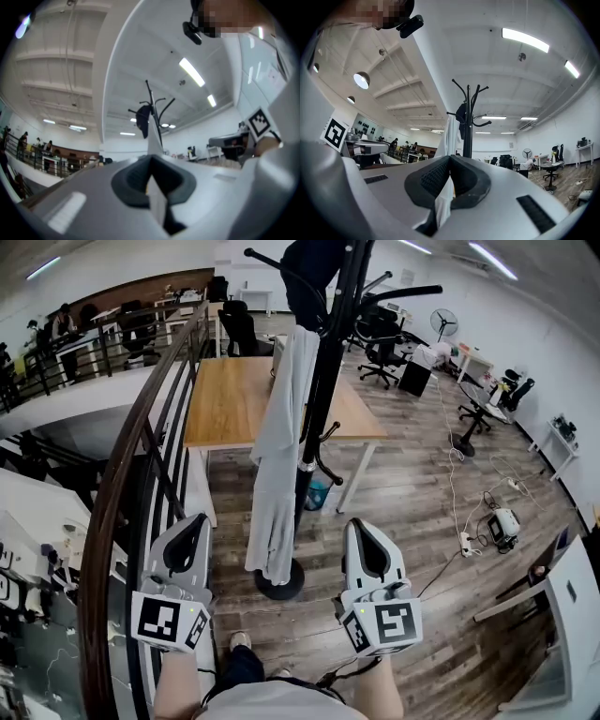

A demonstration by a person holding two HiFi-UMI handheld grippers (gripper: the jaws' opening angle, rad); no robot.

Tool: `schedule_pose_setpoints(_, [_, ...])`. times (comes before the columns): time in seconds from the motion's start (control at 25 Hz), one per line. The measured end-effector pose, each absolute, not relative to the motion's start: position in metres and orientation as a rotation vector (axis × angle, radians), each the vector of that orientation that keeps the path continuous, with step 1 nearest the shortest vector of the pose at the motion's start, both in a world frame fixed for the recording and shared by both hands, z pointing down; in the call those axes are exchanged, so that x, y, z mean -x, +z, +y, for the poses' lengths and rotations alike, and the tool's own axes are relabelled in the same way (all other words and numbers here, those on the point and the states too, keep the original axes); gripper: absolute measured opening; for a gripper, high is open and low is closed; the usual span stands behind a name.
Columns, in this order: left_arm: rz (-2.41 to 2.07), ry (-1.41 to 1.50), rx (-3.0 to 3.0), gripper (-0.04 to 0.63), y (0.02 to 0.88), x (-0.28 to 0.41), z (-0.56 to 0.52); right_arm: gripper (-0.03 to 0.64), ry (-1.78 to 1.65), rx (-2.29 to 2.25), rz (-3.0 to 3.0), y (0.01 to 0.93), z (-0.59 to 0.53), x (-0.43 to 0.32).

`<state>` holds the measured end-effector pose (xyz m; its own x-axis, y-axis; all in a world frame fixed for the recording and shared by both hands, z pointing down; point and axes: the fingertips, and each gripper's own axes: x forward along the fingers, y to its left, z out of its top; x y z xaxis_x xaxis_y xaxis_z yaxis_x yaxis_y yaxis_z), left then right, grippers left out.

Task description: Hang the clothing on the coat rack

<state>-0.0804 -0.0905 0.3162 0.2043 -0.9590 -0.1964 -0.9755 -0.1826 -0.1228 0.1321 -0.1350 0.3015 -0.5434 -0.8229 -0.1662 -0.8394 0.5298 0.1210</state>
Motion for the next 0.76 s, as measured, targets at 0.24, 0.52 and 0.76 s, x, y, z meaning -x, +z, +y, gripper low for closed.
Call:
schedule_pose_setpoints(0.24, [1.849,0.110,2.255,0.007,0.314,0.080,-0.084,0.000,0.271,1.456,2.663,0.301,-0.129,-0.133])
schedule_pose_setpoints(0.52, [1.846,0.112,2.255,0.008,0.311,0.080,-0.079,0.000,0.261,1.468,2.645,0.298,-0.123,-0.136])
schedule_pose_setpoints(0.76, [1.841,0.112,2.258,0.007,0.312,0.078,-0.080,0.000,0.249,1.475,2.635,0.301,-0.124,-0.140])
